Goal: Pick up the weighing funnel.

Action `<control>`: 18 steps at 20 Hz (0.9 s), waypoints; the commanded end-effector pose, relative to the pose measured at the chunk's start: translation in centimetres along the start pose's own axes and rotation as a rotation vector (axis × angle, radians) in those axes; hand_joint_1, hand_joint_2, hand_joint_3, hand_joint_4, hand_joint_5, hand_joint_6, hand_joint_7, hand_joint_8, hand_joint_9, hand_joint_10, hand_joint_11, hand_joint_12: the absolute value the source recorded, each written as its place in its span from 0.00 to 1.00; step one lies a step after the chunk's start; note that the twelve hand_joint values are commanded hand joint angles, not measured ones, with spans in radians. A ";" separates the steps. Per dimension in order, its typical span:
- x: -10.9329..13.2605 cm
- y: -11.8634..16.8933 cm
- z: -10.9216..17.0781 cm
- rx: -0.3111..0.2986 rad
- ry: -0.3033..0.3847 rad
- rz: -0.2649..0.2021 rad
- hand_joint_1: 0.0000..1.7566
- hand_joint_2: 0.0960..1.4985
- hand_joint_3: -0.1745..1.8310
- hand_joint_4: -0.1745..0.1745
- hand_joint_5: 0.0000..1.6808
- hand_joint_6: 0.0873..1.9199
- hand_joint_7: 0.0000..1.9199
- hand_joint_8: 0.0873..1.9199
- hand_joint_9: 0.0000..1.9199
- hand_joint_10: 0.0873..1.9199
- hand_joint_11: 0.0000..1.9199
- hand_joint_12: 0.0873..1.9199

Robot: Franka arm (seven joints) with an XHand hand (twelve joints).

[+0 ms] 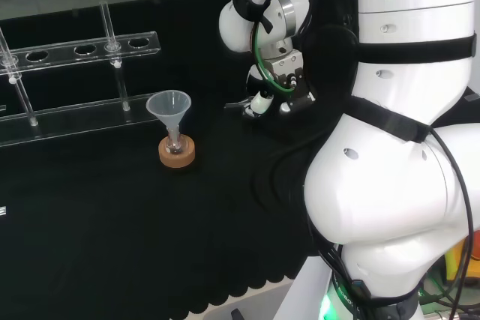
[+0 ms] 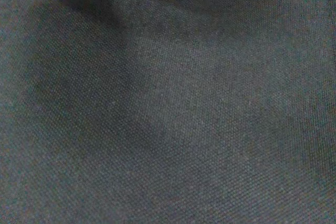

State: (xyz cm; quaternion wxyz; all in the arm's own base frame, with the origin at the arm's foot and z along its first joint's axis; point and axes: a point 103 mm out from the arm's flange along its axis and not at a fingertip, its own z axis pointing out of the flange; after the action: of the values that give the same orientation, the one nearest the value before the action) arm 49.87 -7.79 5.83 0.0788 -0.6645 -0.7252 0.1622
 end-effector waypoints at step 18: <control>0.1 0.1 -0.2 -0.035 0.006 0.007 0.47 0.38 0.37 0.87 0.61 0.25 0.62 0.27 0.52 0.14 0.00 0.84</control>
State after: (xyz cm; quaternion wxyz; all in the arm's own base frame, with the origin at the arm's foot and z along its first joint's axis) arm 50.01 -7.81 6.18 0.0662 -0.6680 -0.7266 0.1466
